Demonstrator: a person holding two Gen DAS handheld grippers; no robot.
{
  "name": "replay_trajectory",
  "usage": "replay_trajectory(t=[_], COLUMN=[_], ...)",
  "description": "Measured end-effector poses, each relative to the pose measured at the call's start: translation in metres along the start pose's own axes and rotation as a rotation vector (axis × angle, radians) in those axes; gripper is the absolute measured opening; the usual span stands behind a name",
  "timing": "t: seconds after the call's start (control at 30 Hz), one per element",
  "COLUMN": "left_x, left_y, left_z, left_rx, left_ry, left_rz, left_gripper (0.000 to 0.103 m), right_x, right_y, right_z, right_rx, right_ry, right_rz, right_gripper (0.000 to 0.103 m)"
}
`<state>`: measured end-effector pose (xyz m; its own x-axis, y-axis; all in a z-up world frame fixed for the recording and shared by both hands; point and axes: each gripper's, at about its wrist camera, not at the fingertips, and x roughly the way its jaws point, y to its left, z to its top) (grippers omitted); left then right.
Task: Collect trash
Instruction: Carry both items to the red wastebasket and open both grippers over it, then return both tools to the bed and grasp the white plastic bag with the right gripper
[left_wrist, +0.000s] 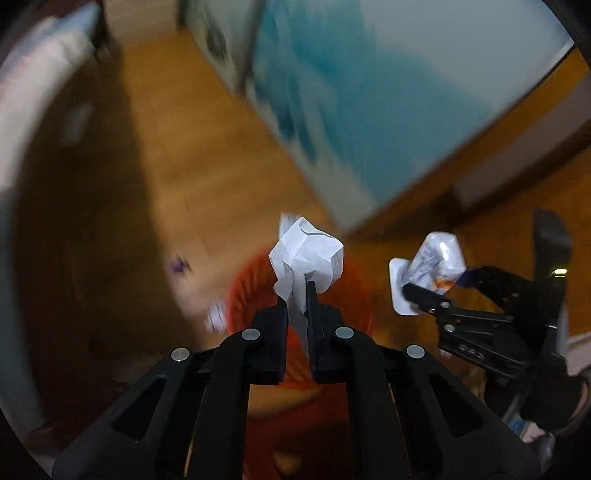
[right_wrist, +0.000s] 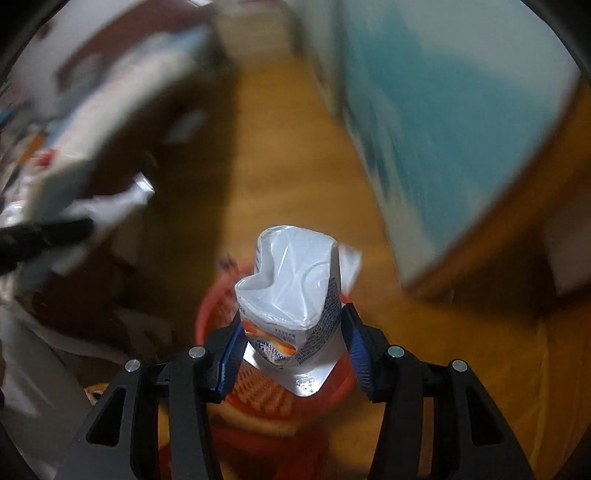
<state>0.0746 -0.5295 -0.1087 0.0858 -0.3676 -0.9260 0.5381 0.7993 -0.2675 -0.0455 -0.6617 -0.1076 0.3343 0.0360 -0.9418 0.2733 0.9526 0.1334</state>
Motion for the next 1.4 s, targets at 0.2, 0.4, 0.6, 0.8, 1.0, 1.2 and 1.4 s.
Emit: replay_trajectory(t=[0.2, 0.4, 0.6, 0.8, 1.0, 1.2, 1.4], left_x=[0.073, 0.095, 0.081, 0.060, -0.026, -0.186, -0.288], left_y=[0.002, 0.013, 0.007, 0.005, 0.015, 0.058, 0.160], left_z=[0.003, -0.002, 0.004, 0.003, -0.003, -0.037, -0.120], left_rx=[0.005, -0.054, -0.050, -0.054, -0.083, -0.091, -0.251], left_ry=[0.139, 0.188, 0.131, 0.071, -0.197, -0.588, -0.789], left_rz=[0.042, 0.053, 0.087, 0.077, 0.081, 0.225, 0.454], left_gripper=[0.008, 0.015, 0.062, 0.062, 0.062, 0.062, 0.073], right_x=[0.073, 0.098, 0.091, 0.071, 0.013, -0.072, -0.121], right_y=[-0.012, -0.012, -0.010, -0.002, 0.046, 0.145, 0.279], right_z=[-0.015, -0.021, -0.026, -0.016, 0.023, 0.072, 0.090], right_rx=[0.060, 0.079, 0.067, 0.051, -0.100, -0.287, -0.418], right_ry=[0.110, 0.149, 0.125, 0.086, -0.090, -0.355, -0.494], right_rz=[0.021, 0.038, -0.002, -0.002, -0.050, 0.028, 0.235], right_gripper=[0.051, 0.070, 0.077, 0.076, 0.075, 0.075, 0.076])
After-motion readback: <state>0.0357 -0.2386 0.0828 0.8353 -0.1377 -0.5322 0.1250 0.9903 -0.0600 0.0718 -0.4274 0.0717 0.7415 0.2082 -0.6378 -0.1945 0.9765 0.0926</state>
